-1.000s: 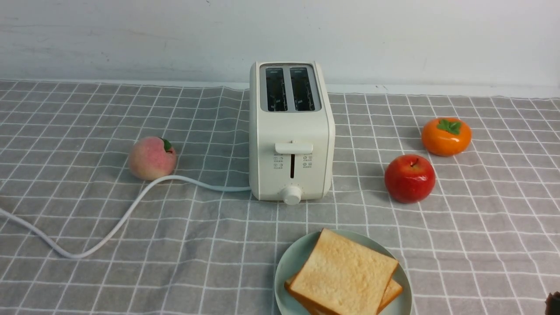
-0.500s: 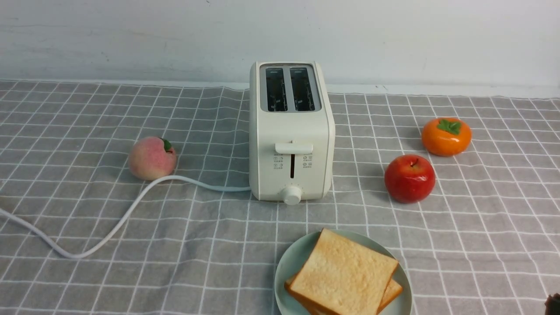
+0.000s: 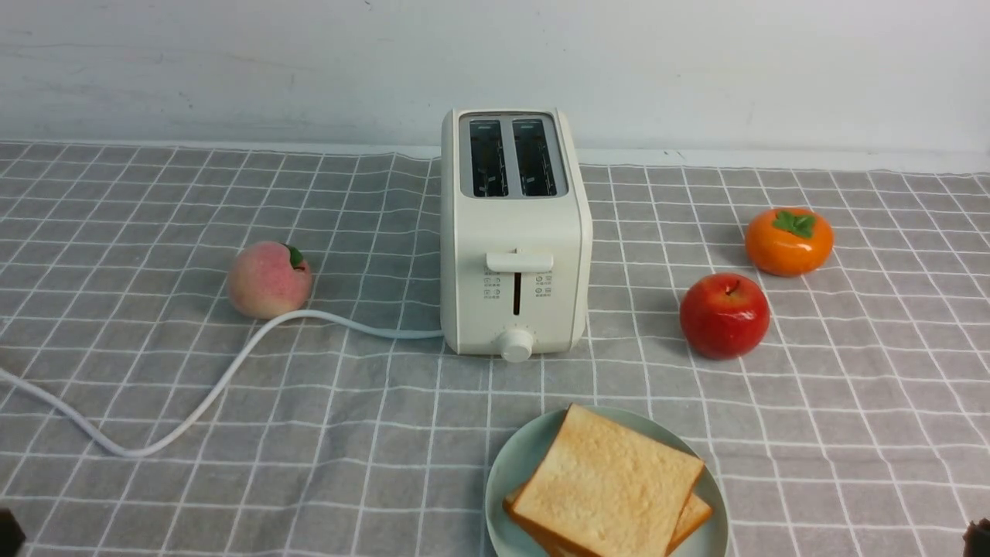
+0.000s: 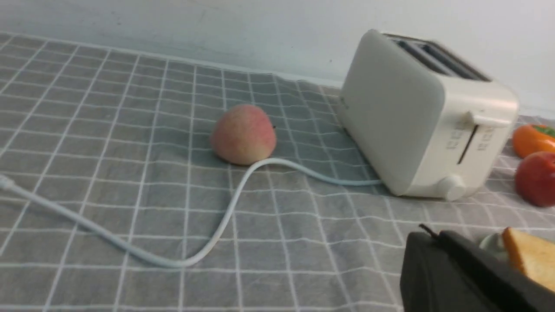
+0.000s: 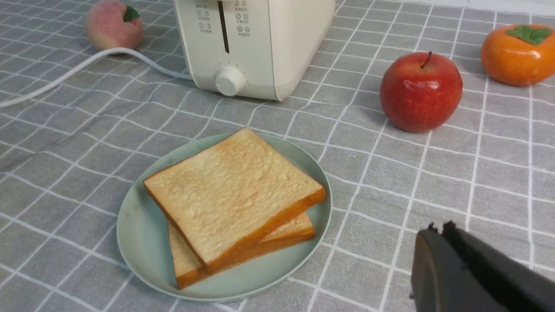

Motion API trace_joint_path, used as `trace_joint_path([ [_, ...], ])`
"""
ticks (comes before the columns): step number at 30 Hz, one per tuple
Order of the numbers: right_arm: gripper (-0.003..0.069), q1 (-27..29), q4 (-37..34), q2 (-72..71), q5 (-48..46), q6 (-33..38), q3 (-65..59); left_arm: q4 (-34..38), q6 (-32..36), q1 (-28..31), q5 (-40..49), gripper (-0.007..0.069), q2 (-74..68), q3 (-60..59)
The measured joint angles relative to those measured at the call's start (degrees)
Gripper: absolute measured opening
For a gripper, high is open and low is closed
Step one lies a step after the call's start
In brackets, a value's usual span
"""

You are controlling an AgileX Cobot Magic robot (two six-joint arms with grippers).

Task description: Take toasted bread from bread machine on grey coffee table place on plate.

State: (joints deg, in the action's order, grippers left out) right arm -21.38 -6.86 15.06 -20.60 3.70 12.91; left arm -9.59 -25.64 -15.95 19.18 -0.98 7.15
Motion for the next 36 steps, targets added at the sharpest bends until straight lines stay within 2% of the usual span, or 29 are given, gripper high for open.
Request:
trace_joint_path([
  [2,0.0004,0.0,0.0,0.0,0.0,0.0,0.0,1.4,1.6,0.8,-2.3,-0.0008,1.4,-6.6],
  [4,0.0004,0.0,0.0,0.0,0.0,0.0,0.0,3.1,2.1,1.4,-1.9,-0.0006,1.6,-8.3],
  [10,0.0014,0.0,0.0,0.0,-0.1,0.0,0.0,5.2,4.8,3.3,4.1,-0.0001,1.6,-8.9],
  [17,0.002,0.0,0.0,0.0,-0.3,0.0,-0.4,5.8,5.4,6.4,4.2,0.0,1.6,-8.9],
  [25,0.0026,0.0,0.0,0.0,-0.5,0.0,-0.5,7.7,6.4,12.6,4.1,0.0001,1.6,-8.9],
  [36,0.0038,0.0,0.0,0.0,-0.5,0.0,-0.5,8.4,6.5,13.4,4.0,0.0013,1.6,-8.9],
])
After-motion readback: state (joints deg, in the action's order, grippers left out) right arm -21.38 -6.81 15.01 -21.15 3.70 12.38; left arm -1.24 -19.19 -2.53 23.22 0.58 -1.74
